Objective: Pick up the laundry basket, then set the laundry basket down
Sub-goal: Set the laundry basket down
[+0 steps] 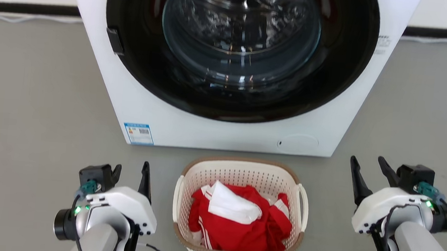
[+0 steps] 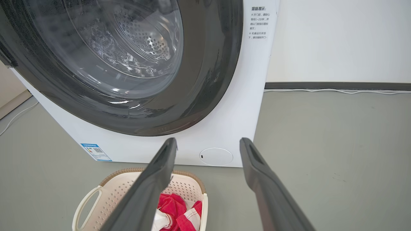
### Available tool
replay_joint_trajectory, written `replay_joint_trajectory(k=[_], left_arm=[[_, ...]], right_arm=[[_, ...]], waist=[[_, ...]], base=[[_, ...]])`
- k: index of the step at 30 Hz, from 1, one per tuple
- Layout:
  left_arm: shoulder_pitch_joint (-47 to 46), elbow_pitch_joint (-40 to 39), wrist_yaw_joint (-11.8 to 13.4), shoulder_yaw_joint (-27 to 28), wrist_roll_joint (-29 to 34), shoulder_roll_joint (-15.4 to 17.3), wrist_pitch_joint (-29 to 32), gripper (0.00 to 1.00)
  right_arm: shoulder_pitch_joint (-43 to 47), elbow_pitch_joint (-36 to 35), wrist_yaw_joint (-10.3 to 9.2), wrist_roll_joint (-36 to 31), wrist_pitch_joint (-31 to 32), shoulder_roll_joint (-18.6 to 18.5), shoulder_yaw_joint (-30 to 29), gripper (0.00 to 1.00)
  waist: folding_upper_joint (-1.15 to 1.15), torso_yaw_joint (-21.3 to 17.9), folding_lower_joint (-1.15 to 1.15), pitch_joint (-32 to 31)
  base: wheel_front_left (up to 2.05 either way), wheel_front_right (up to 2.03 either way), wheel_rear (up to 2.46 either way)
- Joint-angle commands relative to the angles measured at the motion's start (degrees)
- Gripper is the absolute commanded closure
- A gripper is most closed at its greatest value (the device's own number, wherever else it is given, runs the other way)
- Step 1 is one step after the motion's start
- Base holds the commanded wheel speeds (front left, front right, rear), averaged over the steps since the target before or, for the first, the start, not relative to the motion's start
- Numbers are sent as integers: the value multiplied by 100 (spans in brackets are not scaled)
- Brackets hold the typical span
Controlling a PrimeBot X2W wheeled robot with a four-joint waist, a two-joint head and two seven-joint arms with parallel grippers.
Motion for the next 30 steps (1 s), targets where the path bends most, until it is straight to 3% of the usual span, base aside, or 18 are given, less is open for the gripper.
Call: replay_joint_trajectory(k=[1,19,30], left_arm=[[6,-217,-62,267,156,84,-36,0],[928,-1095,-460,1464,1028,-118,-36,0],[1104,-1223,-493,1607,873,-131,-36,0]], right_arm=[[70,-185,34,-98,-80,38,34,0],[834,-749,34,-465,-80,173,-365,0],[1017,-924,34,-541,-80,272,-490,0]], waist=[[0,18,0,-136],[0,1,0,-579],[0,42,0,-678]], base=[[0,0,0],[0,0,0],[0,0,0]])
